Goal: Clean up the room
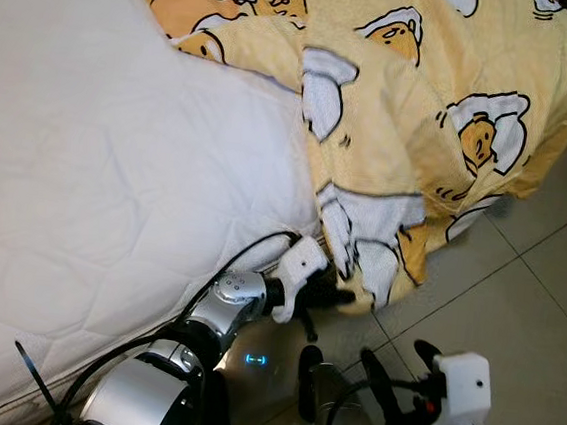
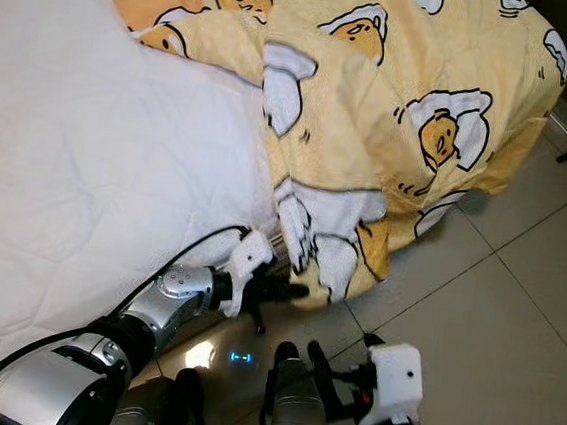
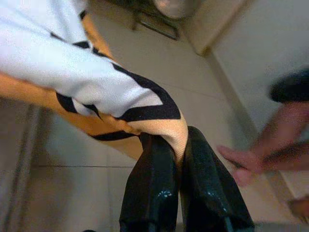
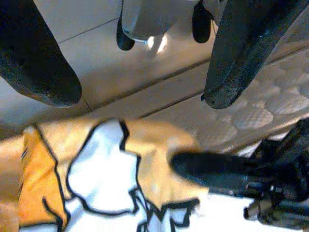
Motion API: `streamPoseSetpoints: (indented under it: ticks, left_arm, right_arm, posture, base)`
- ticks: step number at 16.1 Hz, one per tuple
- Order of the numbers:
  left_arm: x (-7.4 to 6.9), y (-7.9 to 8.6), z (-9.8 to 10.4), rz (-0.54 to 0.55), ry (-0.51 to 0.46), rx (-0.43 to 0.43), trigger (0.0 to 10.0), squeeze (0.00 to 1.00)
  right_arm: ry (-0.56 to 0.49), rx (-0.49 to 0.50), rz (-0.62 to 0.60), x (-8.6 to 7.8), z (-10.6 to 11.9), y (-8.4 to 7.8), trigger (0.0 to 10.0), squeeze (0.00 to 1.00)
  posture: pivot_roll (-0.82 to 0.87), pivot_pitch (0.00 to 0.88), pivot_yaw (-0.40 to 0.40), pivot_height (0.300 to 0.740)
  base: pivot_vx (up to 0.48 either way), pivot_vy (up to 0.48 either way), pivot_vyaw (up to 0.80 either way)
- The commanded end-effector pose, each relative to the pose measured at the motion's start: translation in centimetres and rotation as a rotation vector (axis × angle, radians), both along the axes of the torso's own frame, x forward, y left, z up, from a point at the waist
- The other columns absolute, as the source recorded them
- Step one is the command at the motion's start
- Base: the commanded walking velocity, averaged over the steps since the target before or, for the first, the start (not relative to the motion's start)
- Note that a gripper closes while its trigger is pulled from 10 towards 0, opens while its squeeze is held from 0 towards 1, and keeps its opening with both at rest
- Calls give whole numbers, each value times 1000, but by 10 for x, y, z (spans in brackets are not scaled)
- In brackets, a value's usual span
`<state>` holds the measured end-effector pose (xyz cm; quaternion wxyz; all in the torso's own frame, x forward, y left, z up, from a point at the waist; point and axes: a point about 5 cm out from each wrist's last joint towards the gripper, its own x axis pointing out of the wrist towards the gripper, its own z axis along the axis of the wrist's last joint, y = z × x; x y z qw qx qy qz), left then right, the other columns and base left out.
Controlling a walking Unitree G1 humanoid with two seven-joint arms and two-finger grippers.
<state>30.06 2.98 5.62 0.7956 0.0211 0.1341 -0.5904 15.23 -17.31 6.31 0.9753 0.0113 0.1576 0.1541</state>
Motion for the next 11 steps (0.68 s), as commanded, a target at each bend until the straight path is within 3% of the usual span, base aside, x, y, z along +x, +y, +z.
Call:
streamPoseSetpoints:
  ticks: [1,4,11]
  left_arm:
    - [-8,-3,-6,-61,9,17,0,0]
    - [-14,-2,-10,-104,20,15,0,0]
    - [-27,5,-20,-195,42,27,0,0]
  right_arm:
    - [39,0,-15,-3,-6,-5,10000,0]
    - [32,-1,-10,0,-5,-6,10000,0]
    - [43,11,39,-5,-6,-4,10000,0]
  posture:
    - [-290,248,0,740]
    - [-289,249,-4,740]
    - [-291,235,1,740]
  base:
    - [0,0,0]
    - [0,0,0]
    - [0,-480,0]
